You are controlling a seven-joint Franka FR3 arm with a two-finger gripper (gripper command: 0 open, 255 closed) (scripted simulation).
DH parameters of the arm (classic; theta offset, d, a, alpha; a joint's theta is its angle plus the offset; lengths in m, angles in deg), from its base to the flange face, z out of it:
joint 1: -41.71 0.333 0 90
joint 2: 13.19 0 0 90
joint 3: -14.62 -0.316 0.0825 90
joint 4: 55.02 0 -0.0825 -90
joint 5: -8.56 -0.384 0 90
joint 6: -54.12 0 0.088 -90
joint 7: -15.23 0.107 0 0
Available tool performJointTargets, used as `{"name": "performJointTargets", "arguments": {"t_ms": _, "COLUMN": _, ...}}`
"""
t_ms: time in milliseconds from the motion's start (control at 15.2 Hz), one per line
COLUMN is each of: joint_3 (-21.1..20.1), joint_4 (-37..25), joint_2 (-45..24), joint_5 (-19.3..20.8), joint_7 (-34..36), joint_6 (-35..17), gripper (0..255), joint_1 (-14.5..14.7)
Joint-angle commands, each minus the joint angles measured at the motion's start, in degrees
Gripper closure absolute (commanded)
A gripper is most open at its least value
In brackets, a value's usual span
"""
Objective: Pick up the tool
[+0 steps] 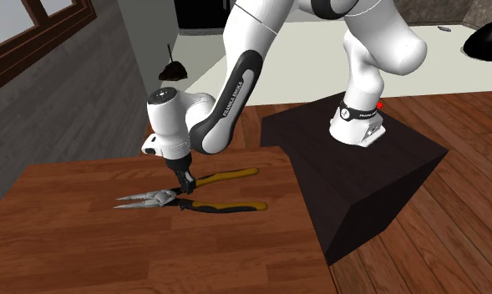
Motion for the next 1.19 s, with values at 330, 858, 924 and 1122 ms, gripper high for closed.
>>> {"name": "performJointTargets", "arguments": {"t_ms": 330, "joint_3": 0.17, "joint_4": 0.97, "joint_2": 3.07, "joint_5": 0.17, "joint_7": 0.08, "joint_6": 2.18, "gripper": 255, "joint_1": 0.18}}
{"name": "performJointTargets", "arguments": {"t_ms": 858, "joint_3": 0.45, "joint_4": 2.03, "joint_2": 7.95, "joint_5": 0.45, "joint_7": 0.20, "joint_6": 6.00, "gripper": 255, "joint_1": 0.39}}
{"name": "performJointTargets", "arguments": {"t_ms": 924, "joint_3": 0.48, "joint_4": 2.13, "joint_2": 8.54, "joint_5": 0.49, "joint_7": 0.22, "joint_6": 6.49, "gripper": 255, "joint_1": 0.41}}
{"name": "performJointTargets", "arguments": {"t_ms": 1122, "joint_3": 0.52, "joint_4": 2.18, "joint_2": 9.19, "joint_5": 0.53, "joint_7": 0.24, "joint_6": 7.09, "gripper": 255, "joint_1": 0.44}}
